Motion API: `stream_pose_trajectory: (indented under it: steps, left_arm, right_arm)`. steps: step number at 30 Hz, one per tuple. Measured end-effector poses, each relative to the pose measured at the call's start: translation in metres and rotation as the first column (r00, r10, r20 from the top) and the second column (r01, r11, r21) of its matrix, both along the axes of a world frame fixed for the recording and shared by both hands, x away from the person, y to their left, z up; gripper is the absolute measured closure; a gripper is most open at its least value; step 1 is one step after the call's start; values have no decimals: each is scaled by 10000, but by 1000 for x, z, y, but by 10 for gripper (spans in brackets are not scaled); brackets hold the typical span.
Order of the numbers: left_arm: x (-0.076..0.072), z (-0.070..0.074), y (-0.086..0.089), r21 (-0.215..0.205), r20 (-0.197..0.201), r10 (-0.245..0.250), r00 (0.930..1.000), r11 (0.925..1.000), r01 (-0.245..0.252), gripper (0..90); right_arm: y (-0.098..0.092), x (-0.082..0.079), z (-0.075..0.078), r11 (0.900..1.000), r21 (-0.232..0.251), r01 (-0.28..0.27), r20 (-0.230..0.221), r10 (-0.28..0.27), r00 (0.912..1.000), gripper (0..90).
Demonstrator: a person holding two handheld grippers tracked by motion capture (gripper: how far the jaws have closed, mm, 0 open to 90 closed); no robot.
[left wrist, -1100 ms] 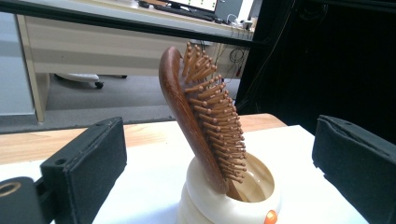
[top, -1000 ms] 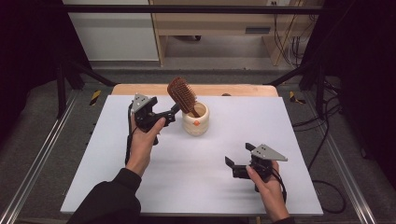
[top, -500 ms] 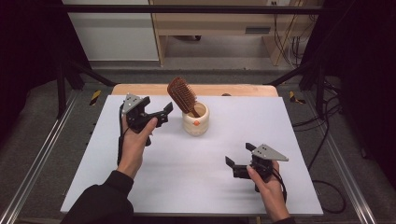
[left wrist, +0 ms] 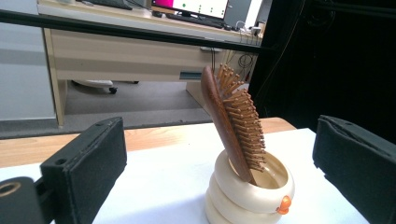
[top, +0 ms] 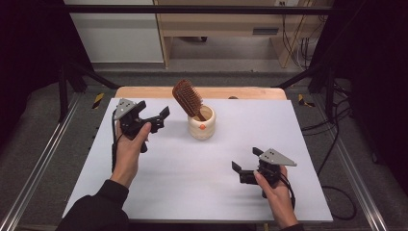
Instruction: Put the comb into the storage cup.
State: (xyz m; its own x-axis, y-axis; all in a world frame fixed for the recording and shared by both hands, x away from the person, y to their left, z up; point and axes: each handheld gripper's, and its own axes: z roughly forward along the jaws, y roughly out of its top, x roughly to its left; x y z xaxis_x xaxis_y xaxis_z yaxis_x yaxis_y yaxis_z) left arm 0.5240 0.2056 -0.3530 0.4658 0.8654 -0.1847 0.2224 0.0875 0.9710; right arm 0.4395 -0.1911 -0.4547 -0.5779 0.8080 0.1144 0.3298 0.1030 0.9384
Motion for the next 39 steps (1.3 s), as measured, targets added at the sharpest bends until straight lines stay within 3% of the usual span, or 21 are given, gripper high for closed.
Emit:
stream_pose_trajectory:
  steps: [27,39]
  left_arm:
    - [-17,13,43,-135,340,388,9987,9992,-384,28]
    - [-36,14,65,32,454,486,9978,9988,-488,27]
  right_arm:
    - [0,0,0,10000,-41,45,14,-45,10000,34]
    - [1,-1,0,9999,-157,19,20,-18,10000,34]
